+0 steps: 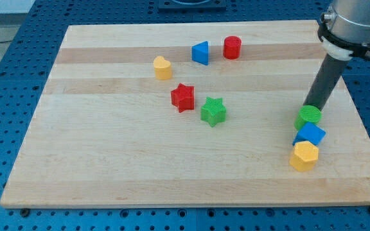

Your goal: Drag red and green star towards group of blocks

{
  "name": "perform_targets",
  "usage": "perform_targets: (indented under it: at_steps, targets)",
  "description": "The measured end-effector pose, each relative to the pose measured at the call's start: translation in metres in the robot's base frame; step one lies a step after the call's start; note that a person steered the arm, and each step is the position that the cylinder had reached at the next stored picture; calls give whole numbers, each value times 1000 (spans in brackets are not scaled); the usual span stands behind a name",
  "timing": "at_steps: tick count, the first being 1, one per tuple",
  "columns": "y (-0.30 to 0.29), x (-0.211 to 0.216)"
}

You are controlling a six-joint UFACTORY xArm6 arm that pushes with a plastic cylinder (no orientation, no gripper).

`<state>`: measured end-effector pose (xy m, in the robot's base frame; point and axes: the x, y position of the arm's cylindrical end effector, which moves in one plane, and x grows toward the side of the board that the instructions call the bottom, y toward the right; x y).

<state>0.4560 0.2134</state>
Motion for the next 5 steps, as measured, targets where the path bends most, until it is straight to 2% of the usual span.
perform_targets:
  at_steps: [1, 2, 3, 5]
  targets:
    - [-2, 0]
    - [-30, -31]
    - [-101, -67]
    - [-247, -74]
